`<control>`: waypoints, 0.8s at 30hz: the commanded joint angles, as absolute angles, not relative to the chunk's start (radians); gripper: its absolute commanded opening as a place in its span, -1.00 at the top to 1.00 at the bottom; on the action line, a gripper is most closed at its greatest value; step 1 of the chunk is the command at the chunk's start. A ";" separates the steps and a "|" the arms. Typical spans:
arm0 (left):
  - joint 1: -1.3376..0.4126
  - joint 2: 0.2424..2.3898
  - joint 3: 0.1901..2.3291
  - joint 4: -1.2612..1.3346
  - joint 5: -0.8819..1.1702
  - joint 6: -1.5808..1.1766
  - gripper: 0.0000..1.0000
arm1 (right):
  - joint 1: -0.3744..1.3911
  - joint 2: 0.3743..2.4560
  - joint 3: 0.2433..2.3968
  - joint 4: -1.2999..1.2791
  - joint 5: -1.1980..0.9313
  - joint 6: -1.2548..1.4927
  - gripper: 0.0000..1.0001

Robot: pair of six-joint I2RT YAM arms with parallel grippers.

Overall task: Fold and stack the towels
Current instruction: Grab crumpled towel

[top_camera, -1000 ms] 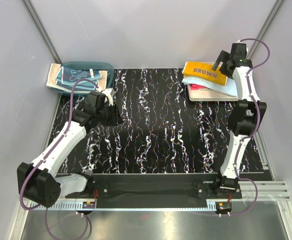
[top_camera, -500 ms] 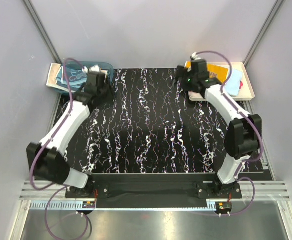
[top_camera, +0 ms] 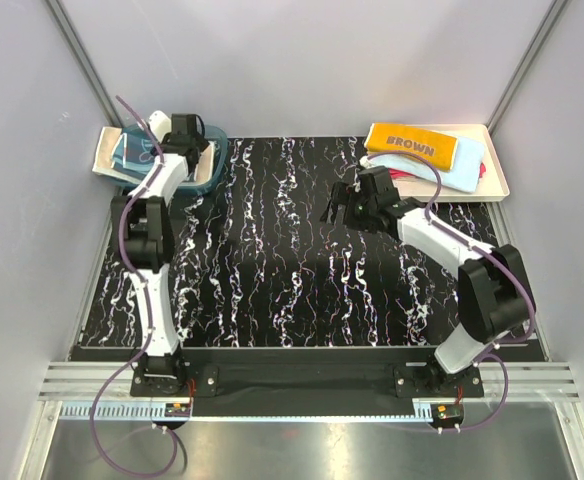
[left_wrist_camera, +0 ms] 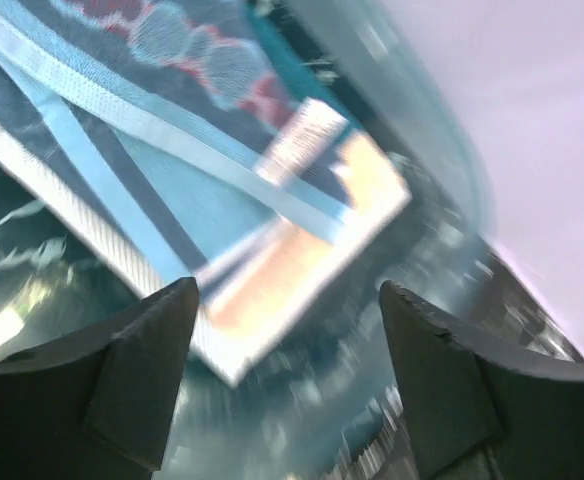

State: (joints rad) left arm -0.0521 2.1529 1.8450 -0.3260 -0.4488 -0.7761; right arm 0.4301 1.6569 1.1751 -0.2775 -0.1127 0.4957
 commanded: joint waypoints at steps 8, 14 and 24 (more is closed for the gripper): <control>0.044 2.376 1.974 -0.045 -0.436 -0.902 -0.69 | 0.448 1.572 1.061 -0.166 -0.132 0.509 -0.99; 0.054 2.378 1.970 -0.011 -0.419 -0.920 -0.42 | 0.449 1.594 1.069 -0.150 -0.158 0.517 -0.99; 0.061 2.350 1.957 -0.099 -0.419 -0.939 0.23 | 0.456 1.628 1.075 -0.144 -0.164 0.518 -0.99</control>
State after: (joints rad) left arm 0.0525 2.3909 1.9293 -0.0818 -0.4030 -0.9192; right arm 0.4446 1.6207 1.0576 -0.1795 -0.1513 0.5110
